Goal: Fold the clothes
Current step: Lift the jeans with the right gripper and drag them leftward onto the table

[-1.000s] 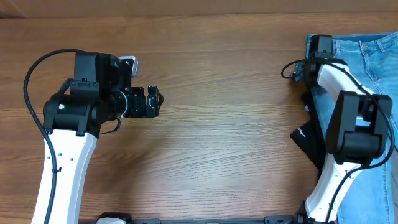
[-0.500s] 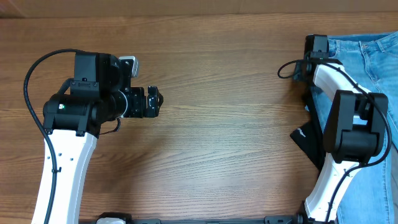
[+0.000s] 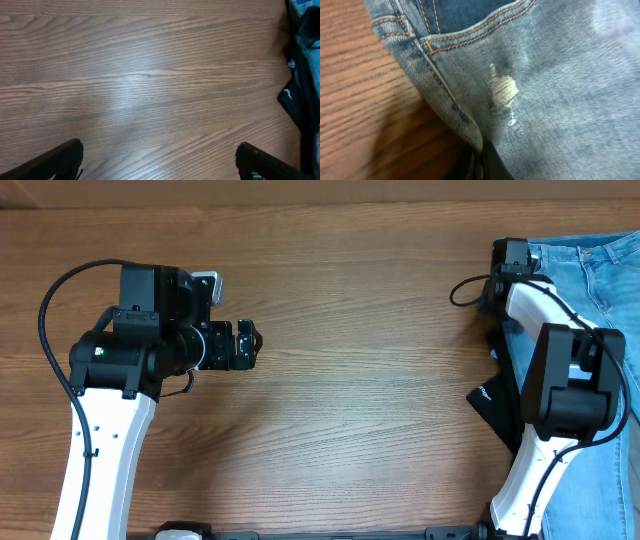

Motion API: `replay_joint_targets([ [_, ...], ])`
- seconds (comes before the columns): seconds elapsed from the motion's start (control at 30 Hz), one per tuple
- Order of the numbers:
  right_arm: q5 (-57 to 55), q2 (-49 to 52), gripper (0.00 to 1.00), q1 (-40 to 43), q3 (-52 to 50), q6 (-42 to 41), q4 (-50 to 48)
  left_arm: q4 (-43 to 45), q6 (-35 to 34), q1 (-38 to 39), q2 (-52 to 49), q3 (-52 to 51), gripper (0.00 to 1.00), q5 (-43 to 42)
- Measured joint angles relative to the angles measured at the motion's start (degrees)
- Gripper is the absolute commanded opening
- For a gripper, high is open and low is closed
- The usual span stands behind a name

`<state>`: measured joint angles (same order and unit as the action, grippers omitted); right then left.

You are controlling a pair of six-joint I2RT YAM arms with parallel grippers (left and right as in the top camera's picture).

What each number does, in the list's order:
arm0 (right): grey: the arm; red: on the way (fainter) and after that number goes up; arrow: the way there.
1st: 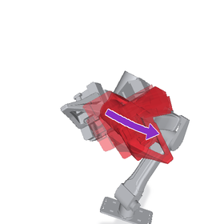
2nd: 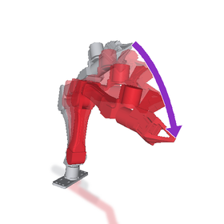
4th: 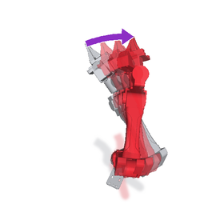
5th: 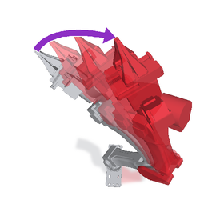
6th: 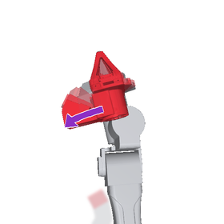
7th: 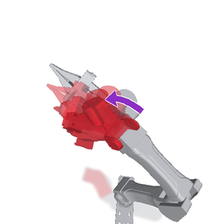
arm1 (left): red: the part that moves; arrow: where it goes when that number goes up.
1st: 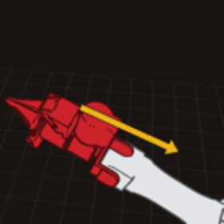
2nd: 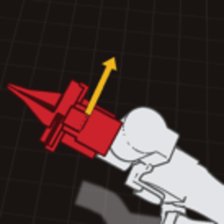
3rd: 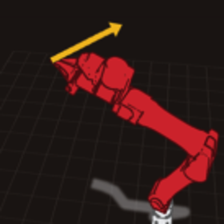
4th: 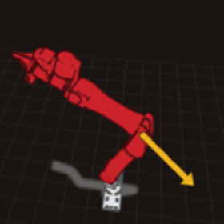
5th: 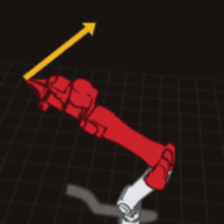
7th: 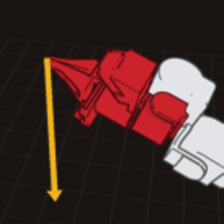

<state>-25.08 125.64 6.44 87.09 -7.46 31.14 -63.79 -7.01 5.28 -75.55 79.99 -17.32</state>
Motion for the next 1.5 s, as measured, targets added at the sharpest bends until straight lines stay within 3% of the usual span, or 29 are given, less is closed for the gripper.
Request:
replay_joint_targets([
  [0.53, 1.11, -6.05, 0.04, 2.91, 28.39, 0.07, 23.47, -1.18, 0.0, 0.0, 0.0, 0.0, 1.0, 0.0],
  [1.1, 11.87, -16.59, 0.04, 2.19, 50.1, 0.59, 35.5, -2.45, 0.0, 0.0, 0.0, 0.35, 1.0, 0.02],
  [1.27, 16.74, -21.29, 0.04, -4.39, 53.37, 1.38, 35.34, -5.35, 0.09, 0.0, 0.0, 6.54, 1.0, 0.04],
  [1.5, 20.2, -24.02, 0.04, -20.24, 55.87, 1.68, 30.82, -11.78, 1.36, 0.0, 0.0, 20.85, 1.0, 2.29],
])
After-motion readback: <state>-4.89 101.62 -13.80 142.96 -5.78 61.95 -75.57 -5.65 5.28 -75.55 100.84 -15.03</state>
